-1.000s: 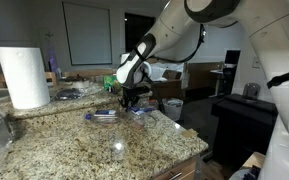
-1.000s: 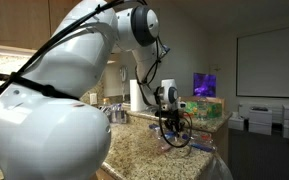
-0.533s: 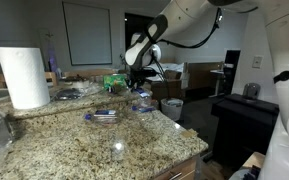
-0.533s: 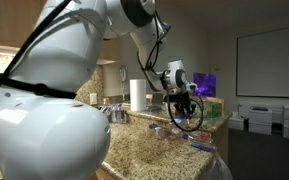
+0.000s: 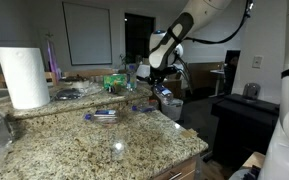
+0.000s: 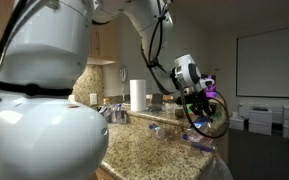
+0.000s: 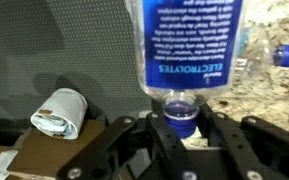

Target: Put three bottles inside the bin on the floor

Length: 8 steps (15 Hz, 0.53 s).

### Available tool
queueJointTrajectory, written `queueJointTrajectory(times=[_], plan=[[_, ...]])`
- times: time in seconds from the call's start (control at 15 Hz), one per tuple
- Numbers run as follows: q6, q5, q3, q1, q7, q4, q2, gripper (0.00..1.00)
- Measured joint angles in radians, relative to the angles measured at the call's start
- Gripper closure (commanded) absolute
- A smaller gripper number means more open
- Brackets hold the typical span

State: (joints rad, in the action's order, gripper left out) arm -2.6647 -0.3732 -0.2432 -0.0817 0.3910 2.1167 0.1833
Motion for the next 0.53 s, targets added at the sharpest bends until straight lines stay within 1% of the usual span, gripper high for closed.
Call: queueJointTrajectory(times=[0.13, 0.27, 0.4, 0.53], plan=[[-0.069, -0.065, -0.03, 0.026, 0.074, 0.06, -0.01, 0.9], [-0.158, -0.134, -0.074, 0.038, 0.177, 0.107, -0.008, 0.9], [-0.269, -0.228, -0.135, 0.036, 0.304, 0.135, 0.004, 0.9], [-0.388, -0.361, -0.216, 0.02, 0.457, 0.138, 0.034, 0.9]])
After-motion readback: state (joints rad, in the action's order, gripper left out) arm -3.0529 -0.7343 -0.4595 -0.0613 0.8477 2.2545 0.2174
